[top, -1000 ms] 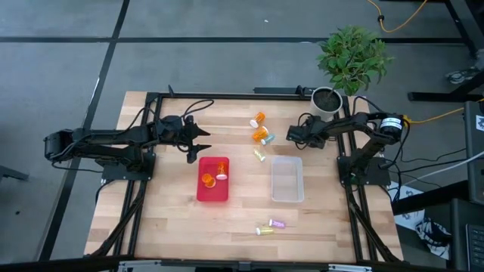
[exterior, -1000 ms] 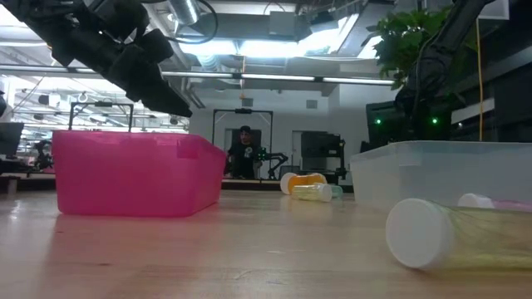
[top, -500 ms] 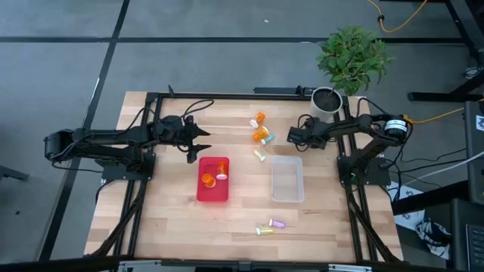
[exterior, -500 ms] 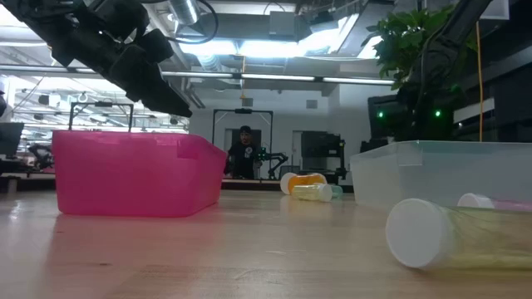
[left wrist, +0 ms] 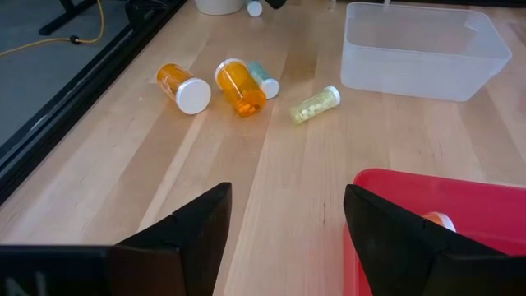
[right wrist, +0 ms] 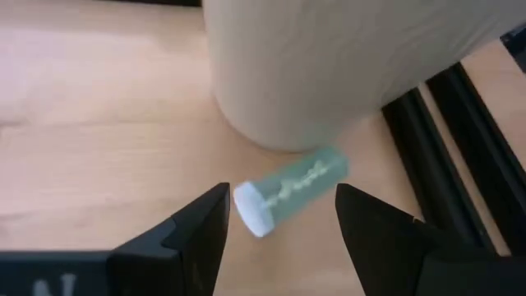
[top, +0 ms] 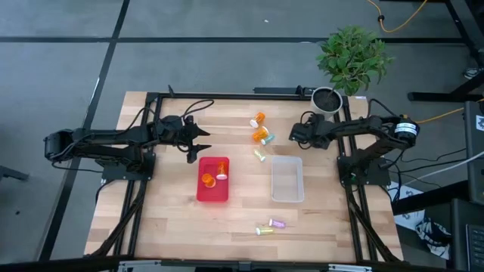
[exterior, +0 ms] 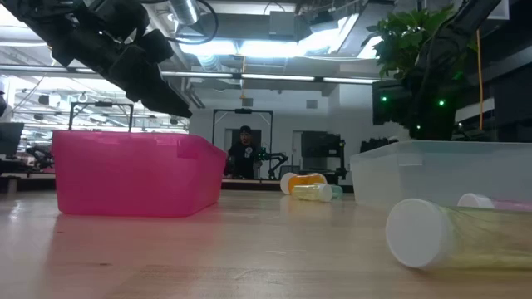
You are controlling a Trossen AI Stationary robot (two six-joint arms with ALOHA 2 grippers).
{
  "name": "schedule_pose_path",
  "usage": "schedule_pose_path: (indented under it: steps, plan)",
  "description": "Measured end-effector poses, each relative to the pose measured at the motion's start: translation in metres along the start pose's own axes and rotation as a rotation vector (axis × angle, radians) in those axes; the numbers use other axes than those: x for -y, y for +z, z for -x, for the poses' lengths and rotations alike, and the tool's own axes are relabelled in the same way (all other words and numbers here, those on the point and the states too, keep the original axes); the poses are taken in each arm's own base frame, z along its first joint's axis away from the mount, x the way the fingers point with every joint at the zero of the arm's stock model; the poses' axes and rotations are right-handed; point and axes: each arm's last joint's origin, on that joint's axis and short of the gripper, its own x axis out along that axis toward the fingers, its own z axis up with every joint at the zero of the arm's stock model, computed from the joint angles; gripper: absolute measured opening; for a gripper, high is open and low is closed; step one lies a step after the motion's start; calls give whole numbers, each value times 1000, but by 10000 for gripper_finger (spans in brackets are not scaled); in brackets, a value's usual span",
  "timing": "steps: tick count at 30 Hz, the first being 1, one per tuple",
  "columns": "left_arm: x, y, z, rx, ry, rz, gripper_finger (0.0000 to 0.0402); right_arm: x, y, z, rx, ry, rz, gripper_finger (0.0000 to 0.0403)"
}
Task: Pick and place medicine bottles into bin by pill shape (circle, oval)
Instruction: Put the small blue pill bottle into the white bin
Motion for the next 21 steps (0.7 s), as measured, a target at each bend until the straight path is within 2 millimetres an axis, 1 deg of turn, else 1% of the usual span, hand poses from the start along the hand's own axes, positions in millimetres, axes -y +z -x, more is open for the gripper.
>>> schedule_pose_path:
  steps: [5, 10, 14, 21]
  plan:
    - [0, 0, 0, 0, 0, 0, 229, 2, 2, -7, 3, -12, -34, 225]
    - [0, 0, 0, 0, 0, 0, 229, 6, -7, -17, 15, 18, -85, 225]
    - [0, 0, 0, 0, 0, 0, 229, 11, -13, -21, 23, 12, -91, 225]
    - [0, 0, 0, 0, 0, 0, 229, 18, -21, -25, -51, 9, -82, 225]
